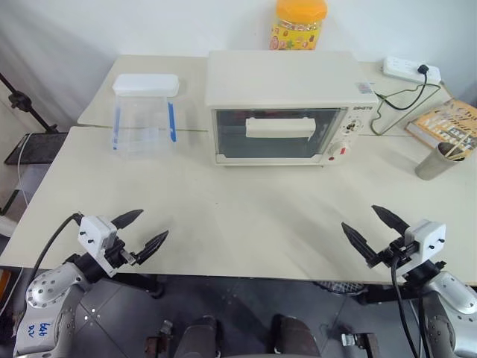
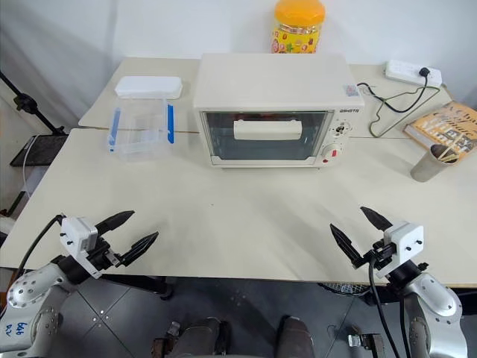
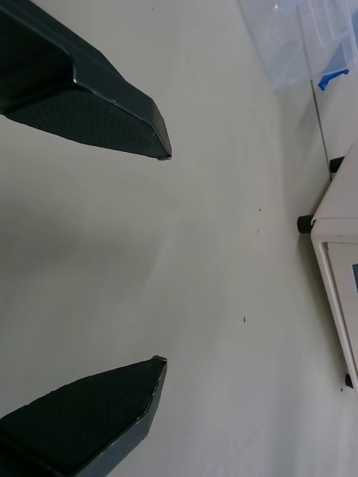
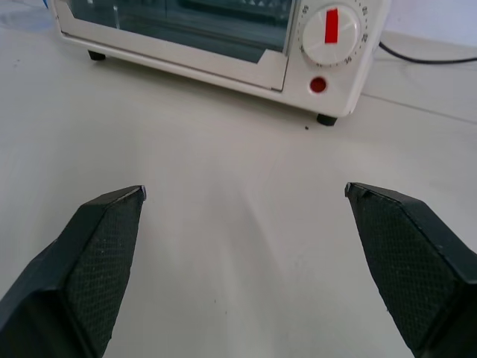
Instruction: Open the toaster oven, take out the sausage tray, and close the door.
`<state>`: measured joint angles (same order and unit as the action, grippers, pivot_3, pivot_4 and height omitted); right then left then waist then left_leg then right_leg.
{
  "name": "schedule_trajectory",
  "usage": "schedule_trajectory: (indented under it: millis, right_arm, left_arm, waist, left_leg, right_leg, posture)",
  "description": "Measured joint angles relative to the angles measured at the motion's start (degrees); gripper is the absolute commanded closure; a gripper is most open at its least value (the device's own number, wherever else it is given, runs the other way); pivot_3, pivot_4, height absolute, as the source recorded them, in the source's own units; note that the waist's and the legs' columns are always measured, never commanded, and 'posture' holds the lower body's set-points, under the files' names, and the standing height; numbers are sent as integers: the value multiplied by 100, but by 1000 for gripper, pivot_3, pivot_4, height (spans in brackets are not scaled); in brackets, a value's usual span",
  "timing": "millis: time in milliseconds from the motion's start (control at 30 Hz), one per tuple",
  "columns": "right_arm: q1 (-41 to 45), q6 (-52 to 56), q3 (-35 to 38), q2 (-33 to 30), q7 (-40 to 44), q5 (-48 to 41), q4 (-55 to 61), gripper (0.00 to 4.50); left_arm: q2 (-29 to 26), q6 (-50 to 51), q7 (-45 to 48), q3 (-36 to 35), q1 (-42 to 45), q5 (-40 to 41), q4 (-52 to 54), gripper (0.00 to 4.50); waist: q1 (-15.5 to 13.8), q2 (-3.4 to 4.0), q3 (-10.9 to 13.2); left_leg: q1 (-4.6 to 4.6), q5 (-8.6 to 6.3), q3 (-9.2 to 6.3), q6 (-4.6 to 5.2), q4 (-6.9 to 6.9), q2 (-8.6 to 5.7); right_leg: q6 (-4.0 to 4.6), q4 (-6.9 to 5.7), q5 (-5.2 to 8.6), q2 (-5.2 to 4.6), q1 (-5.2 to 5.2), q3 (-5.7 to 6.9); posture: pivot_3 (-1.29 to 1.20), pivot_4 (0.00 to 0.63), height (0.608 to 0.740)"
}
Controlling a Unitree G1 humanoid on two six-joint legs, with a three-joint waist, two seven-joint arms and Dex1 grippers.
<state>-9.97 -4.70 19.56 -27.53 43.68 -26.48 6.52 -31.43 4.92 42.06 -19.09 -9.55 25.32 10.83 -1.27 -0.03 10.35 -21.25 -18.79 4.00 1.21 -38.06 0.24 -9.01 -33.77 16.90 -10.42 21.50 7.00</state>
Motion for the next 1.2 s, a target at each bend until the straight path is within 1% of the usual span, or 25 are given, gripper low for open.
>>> schedule_trajectory:
  millis: [100, 133, 167, 267, 300, 433, 533, 633, 800, 933, 1067, 1200]
  right_arm:
    - [100, 112, -107, -1, 139, -83, -33, 0]
    - [213, 248, -160, -3, 201, -187, -22, 0]
    - [341, 414, -211, -6, 237, -315, 22, 0]
    - [893, 1264, -459, -108, 255, -924, 455, 0]
    - [1139, 1552, -520, -131, 219, -1152, 646, 0]
    - [2024, 2382, -713, -266, 108, -1621, 877, 0]
    - [2616, 2767, -814, -299, 7, -1684, 664, 0]
    - [3067, 2856, -818, -299, -46, -1617, 299, 0]
    - [3579, 2827, -979, -271, 87, -1338, -306, 0]
    - [4048, 2683, -1074, -180, 213, -1116, -645, 0]
    - [4179, 2475, -1220, -32, 409, -941, -746, 0]
    - [4173, 2466, -1304, -108, 839, -871, -742, 0]
  left_arm:
    - [-1, 32, -3, -3, 29, 14, 3, 25]
    - [-16, 188, 2, -11, 64, 126, 8, 25]
    - [-54, 387, 38, -16, 127, 291, 17, 25]
    - [-358, 1340, 357, -195, 455, 1441, 137, 25]
    - [-447, 1514, 424, -302, 643, 1729, 238, 25]
    - [-650, 1856, 555, -451, 1262, 2293, 530, 25]
    - [-652, 2231, 559, -282, 1519, 2577, 667, 25]
    - [-586, 2470, 503, -139, 1740, 2755, 752, 25]
    - [-470, 2613, 428, 36, 1995, 2827, 859, 25]
    - [-439, 2624, 413, 73, 2084, 2828, 858, 25]
    - [-320, 2613, 383, 104, 2035, 2796, 858, 25]
    - [-273, 2550, 370, 109, 1985, 2689, 850, 25]
  waist:
    - [3, 0, 0]
    - [6, 0, 0]
    - [14, 0, 0]
    - [47, 1, 3]
    - [56, 1, 3]
    - [44, 2, 2]
    - [27, 1, 3]
    - [17, 1, 3]
    - [25, 0, 3]
    - [93, 0, 3]
    - [140, 1, 3]
    - [140, 0, 3]
  left_leg:
    - [0, 0, 0, 0, 0, 1]
    - [0, 0, 0, 0, -2, 1]
    - [0, 0, 0, 0, -3, 3]
    - [-3, 1, -6, -1, -13, 19]
    - [-2, 1, -8, -2, -13, 21]
    - [-3, -3, -7, -3, -11, 9]
    - [-7, -8, -7, 0, -12, -16]
    - [-9, -8, -6, 0, -13, -22]
    - [-9, -6, 2, -1, -20, -21]
    - [-9, -6, 0, -2, -18, -19]
    - [-9, -6, -2, -2, -14, -19]
    - [-10, -6, -1, -2, -16, -19]
  right_leg:
    - [0, 0, 0, 1, 0, 0]
    - [0, -2, 0, 1, 0, 0]
    - [0, -3, 0, 1, 0, -1]
    - [1, -10, 0, 8, 3, 0]
    - [2, -9, -1, 9, 2, 1]
    - [2, -6, -1, 8, 1, 3]
    - [2, -4, -1, 8, 2, 8]
    - [2, -1, -1, 9, 3, 8]
    - [2, -3, -1, 11, 3, 7]
    - [2, -3, -1, 14, 3, 7]
    - [2, -2, -1, 13, 3, 10]
    - [2, 0, -1, 13, 3, 9]
  posture:
    - [0, 150, 740]
    - [0, 150, 740]
    - [0, 150, 740]
    - [0, 150, 740]
    - [0, 150, 740]
    - [0, 150, 740]
    - [0, 150, 740]
    - [0, 150, 740]
    - [0, 150, 740]
    - [0, 150, 740]
    - [0, 150, 740]
    - [0, 150, 740]
